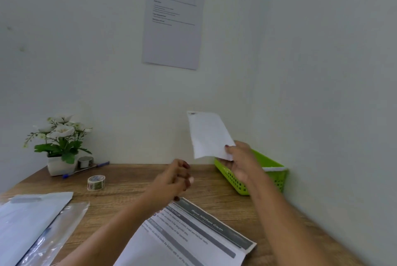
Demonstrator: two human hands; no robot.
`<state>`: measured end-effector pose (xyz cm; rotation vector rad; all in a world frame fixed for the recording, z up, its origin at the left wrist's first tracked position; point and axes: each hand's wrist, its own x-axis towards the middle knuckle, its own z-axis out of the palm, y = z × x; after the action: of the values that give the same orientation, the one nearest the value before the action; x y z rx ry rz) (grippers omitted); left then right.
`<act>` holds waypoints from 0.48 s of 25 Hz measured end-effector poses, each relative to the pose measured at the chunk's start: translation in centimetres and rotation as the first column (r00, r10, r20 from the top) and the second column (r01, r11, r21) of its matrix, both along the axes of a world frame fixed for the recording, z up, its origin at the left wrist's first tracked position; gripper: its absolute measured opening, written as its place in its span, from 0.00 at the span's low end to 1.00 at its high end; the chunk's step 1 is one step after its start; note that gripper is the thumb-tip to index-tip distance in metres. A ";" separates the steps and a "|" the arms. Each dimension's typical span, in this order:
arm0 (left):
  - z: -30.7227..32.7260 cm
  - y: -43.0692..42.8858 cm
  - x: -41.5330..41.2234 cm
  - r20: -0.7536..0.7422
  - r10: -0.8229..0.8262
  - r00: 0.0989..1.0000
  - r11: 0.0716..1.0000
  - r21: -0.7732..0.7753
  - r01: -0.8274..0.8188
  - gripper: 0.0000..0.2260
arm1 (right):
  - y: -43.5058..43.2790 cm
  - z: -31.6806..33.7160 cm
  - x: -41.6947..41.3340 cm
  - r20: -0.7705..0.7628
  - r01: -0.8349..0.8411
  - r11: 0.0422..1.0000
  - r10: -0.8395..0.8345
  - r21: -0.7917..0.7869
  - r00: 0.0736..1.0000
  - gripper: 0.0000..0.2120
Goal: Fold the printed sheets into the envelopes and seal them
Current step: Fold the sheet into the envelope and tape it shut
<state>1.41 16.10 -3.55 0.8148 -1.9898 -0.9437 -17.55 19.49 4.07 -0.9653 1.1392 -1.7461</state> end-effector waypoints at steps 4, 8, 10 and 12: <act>-2.4 -0.7 -0.7 0.692 -0.089 0.716 0.970 -0.103 0.219 0.29 | 2.0 0.5 -8.5 -0.020 0.199 0.975 -0.198 0.094 0.980 0.08; -2.7 -1.5 -0.3 0.783 0.000 0.622 0.990 -0.090 0.113 0.35 | 2.6 -1.6 -13.8 -0.109 0.229 0.920 -0.205 0.317 0.973 0.05; -2.3 -2.0 0.2 0.804 0.083 0.589 0.994 -0.112 0.013 0.38 | 2.2 -2.1 -15.3 -0.107 0.269 0.908 -0.247 0.323 0.963 0.08; -2.3 -2.6 0.7 0.827 0.182 0.532 0.983 -0.157 -0.093 0.40 | 1.7 -1.9 -15.9 -0.050 0.327 0.911 -0.325 0.253 0.944 0.06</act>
<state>2.08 13.51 -5.83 1.5623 -2.6857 -0.3258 -33.46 21.14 2.16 -0.6481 1.5604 -1.7916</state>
